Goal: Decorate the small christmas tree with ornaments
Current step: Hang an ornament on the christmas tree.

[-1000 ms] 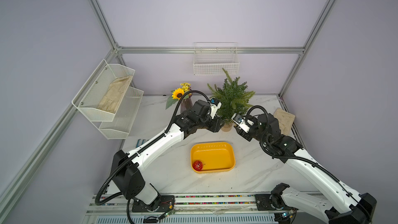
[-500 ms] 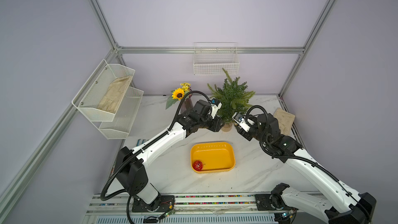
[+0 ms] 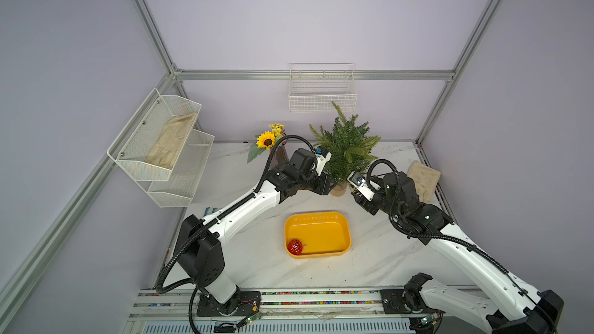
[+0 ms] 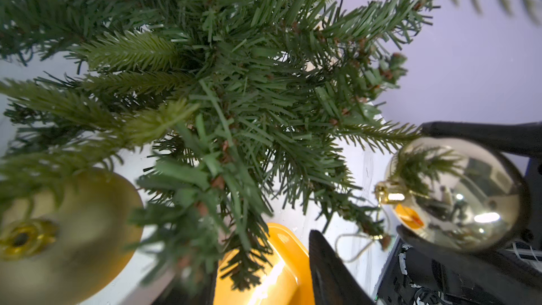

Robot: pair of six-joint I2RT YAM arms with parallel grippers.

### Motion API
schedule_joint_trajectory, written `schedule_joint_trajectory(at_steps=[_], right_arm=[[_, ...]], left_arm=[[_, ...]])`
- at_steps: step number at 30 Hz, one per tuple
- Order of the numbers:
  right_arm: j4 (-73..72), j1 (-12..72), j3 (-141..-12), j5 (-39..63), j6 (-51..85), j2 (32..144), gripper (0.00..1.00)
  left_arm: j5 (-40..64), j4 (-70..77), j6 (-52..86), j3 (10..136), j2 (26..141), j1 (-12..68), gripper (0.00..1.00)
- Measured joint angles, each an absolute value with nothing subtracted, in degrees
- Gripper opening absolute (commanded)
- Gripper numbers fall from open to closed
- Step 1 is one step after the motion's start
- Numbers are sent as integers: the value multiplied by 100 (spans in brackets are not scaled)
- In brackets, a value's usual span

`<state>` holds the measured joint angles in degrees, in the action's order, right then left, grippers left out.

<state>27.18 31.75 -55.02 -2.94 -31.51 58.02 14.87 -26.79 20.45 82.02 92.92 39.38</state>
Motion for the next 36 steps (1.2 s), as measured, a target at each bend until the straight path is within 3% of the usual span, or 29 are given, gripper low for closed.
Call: schedule_joint_trajectory(at_steps=[20, 27, 36], right_arm=[[2827, 3205, -5408, -21, -2724, 5916, 10], [2762, 3205, -5489, -10, -2727, 5913, 9], [2515, 3205, -5798, -36, -2764, 5898, 9]], left_arm=[[1431, -2644, 2062, 8193, 8879, 3848, 51], [1485, -2617, 2108, 8197, 8333, 3778, 60], [1592, -2849, 2119, 8425, 8637, 4003, 67]])
